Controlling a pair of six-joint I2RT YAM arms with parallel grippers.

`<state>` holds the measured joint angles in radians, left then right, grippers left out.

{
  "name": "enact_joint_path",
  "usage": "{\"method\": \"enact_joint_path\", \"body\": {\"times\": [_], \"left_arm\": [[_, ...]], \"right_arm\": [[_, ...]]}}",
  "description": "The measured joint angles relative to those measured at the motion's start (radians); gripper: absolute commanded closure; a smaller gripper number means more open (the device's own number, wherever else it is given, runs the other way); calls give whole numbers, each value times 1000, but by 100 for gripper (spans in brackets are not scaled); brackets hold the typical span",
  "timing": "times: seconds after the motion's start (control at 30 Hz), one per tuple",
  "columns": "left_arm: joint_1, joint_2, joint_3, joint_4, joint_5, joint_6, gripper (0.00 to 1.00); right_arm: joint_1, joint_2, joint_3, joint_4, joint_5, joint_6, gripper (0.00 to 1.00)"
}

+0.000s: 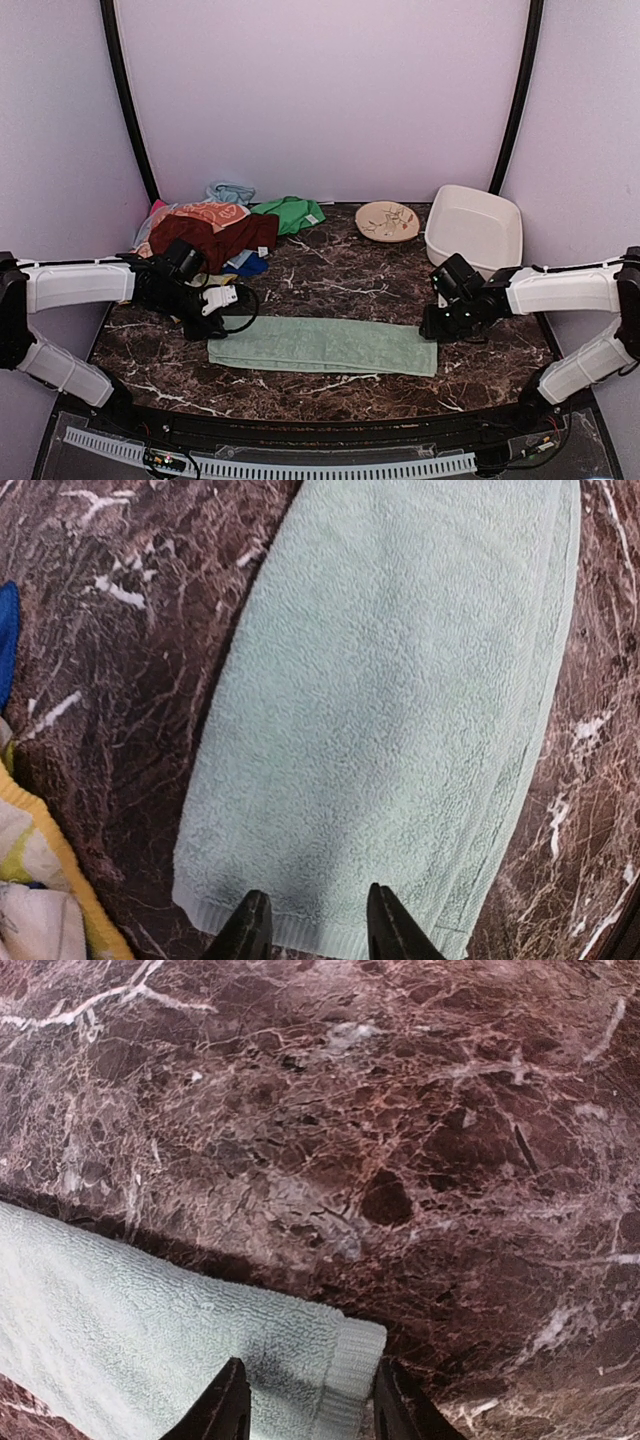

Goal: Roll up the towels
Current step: Move the towel to the center of the board.

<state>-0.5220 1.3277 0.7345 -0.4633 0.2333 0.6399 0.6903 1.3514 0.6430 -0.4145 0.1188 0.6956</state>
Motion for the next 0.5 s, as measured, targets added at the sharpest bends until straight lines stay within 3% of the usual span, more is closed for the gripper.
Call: {"method": "enact_joint_path", "body": {"times": [0.27,0.5], "left_arm": [[0,54,-59,73,-53,22,65],[0,75,-64,129,-90,32,65]], "right_arm": [[-27,48,-16,60,-71,-39,64],[-27,46,-19,79,-97,-48,53]]}}
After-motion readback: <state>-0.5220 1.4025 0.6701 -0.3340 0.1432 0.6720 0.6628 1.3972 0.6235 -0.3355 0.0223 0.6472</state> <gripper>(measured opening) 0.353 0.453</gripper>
